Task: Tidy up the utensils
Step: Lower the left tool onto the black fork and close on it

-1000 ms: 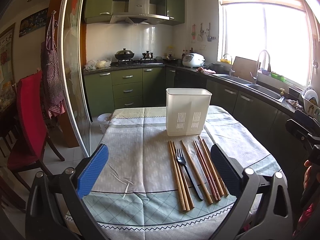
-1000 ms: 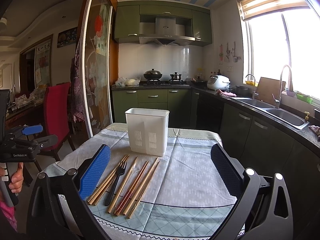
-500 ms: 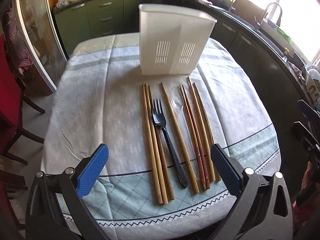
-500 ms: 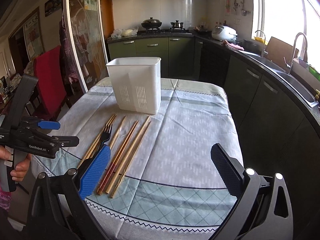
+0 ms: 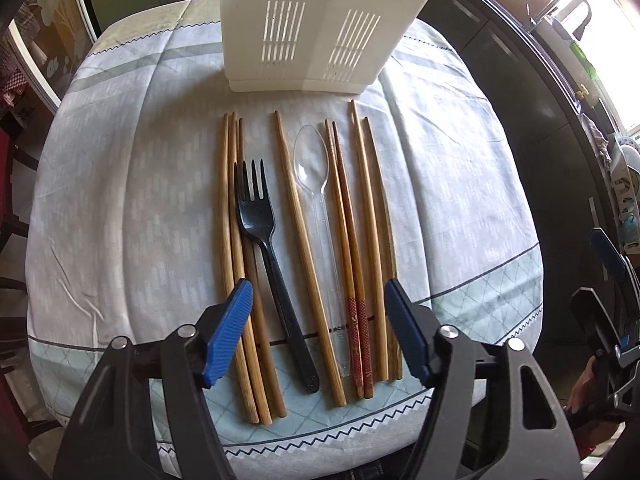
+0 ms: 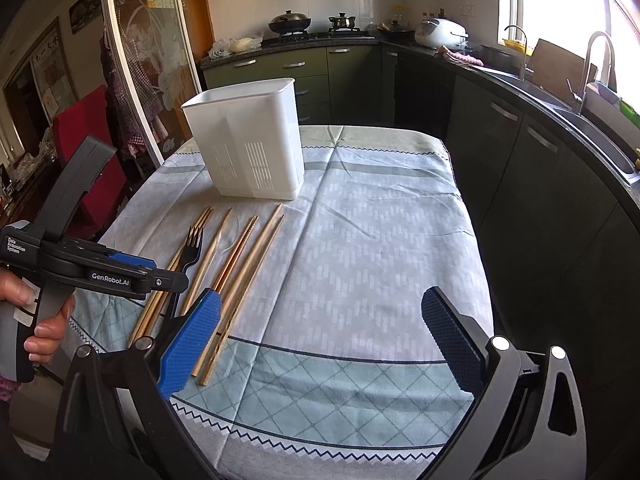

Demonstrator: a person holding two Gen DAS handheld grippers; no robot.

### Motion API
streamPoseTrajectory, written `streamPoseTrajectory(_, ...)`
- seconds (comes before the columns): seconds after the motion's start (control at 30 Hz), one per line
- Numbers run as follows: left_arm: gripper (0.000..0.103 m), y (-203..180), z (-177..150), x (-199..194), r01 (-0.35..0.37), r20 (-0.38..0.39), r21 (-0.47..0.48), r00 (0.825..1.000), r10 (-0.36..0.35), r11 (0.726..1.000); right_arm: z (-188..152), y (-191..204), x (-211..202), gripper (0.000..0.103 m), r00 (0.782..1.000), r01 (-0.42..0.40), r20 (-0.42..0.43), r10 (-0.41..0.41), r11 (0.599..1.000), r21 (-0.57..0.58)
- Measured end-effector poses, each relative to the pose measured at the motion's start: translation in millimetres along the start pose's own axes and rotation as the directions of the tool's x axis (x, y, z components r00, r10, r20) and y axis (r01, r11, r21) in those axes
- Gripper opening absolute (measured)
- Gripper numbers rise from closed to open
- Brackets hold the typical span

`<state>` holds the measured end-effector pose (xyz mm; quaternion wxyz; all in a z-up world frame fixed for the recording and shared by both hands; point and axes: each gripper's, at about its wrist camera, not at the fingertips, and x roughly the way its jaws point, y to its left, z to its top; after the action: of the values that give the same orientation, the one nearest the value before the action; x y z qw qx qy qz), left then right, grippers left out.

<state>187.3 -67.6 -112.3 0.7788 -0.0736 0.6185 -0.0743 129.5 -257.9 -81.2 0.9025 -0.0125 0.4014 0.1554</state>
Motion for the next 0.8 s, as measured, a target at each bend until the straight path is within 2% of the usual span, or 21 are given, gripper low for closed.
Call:
streamPoseTrajectory(0.07,0.047,2,3,5,-0.016,-0.009,-0.009,1.000,0.016,1.000,-1,0,0,0.099,1.000,-0.002,0.001,0.002,1.000,-0.004)
streamPoseTrajectory(0.13,0.038,5,7,12,-0.031,-0.023,-0.025,0.999,0.030,0.999,0,0,0,0.099,1.000,-0.001,0.002,0.001,1.000,-0.007)
streamPoseTrajectory(0.2,0.035,6,10,17,-0.044,-0.030,-0.034,0.999,0.043,0.998,-1,1,0,0.099,1.000,-0.001,0.003,0.001,1.000,-0.014)
streamPoseTrajectory(0.27,0.026,8,12,21,-0.059,-0.036,-0.042,0.998,0.057,0.997,-2,2,1,0.099,1.000,-0.002,0.003,0.002,1.000,-0.019)
streamPoseTrajectory(0.6,0.017,12,15,31,-0.099,-0.058,-0.061,0.994,0.095,0.993,0,3,4,0.099,1.000,-0.008,-0.005,0.008,0.999,-0.036)
streamPoseTrajectory(0.67,0.010,13,16,34,-0.101,-0.066,-0.064,0.993,0.097,0.993,0,3,6,0.099,1.000,-0.012,-0.010,0.012,0.999,-0.038)
streamPoseTrajectory(0.8,0.010,14,17,35,-0.100,-0.064,-0.059,0.993,0.096,0.993,5,7,11,0.099,1.000,-0.015,-0.028,0.014,0.999,-0.050)
